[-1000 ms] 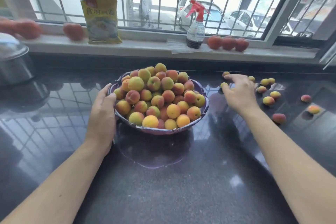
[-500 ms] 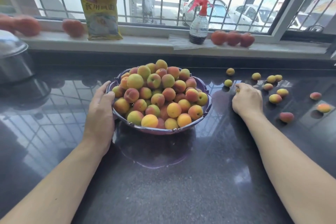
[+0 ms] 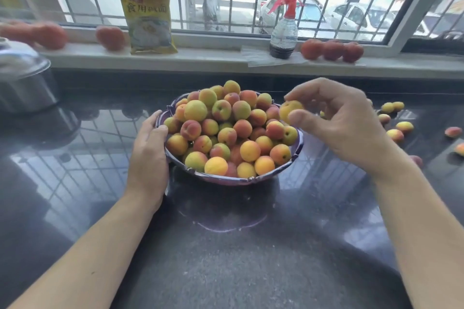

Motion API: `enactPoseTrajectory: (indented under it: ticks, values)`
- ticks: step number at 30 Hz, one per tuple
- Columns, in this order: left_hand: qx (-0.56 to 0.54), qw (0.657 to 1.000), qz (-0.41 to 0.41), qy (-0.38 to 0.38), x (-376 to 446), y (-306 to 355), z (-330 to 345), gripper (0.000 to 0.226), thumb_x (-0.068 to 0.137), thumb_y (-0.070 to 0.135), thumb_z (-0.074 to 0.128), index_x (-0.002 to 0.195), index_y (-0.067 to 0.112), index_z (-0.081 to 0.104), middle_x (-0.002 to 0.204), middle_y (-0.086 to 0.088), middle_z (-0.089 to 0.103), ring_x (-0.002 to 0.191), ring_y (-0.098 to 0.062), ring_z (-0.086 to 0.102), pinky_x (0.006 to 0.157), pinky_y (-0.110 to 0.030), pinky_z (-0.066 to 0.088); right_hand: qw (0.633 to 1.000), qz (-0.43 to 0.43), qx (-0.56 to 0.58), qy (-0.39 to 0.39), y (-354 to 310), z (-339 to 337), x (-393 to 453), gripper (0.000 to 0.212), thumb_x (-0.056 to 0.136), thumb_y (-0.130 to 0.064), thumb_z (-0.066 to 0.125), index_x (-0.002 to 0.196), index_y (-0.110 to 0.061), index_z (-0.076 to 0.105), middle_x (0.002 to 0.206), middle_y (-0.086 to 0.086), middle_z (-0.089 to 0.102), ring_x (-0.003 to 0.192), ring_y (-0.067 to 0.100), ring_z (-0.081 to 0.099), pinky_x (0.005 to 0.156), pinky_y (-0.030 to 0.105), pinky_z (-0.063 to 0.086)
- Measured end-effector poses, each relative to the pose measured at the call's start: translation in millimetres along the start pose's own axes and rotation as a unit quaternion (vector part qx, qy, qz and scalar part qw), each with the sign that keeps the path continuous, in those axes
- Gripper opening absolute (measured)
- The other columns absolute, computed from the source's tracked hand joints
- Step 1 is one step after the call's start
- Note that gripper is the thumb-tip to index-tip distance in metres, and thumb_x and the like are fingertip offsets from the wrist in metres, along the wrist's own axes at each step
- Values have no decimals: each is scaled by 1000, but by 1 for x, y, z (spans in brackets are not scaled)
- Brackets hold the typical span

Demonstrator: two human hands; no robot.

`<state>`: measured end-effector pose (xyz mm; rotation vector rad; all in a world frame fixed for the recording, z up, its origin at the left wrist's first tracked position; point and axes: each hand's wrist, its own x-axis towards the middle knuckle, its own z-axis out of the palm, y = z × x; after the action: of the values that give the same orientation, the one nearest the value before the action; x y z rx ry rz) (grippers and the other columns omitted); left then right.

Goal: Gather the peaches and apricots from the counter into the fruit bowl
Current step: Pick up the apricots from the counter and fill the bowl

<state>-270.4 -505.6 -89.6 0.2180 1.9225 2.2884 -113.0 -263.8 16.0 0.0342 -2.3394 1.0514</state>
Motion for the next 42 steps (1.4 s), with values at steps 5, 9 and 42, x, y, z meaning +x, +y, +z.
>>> enactPoseTrajectory:
  ticks: [5,9,42]
  values:
    - [5,1000,-1,-9,1,-1,-2,57,89,47,56,144,33,64,139,-6,71,127,-30,70,109,-62,55,973,-126,-148,-124,-12,51,-12,30,78,-43,80,101,-23,74,96,-13,63,105,9,53,98,38,43]
    - [-4,1000,1,-1,2,-2,0,54,91,41,54,144,32,63,137,-4,72,126,-26,71,110,-59,54,963,-185,-160,-117,-2,59,-12,22,85,-40,77,94,-20,77,96,-14,70,108,12,53,104,42,38]
    - [-19,1000,-5,-7,-5,6,3,57,89,38,53,145,31,61,132,-1,75,118,-20,75,100,-47,61,997,2,-46,67,18,21,5,19,88,-32,76,105,-31,69,102,-4,67,97,11,66,87,21,51]
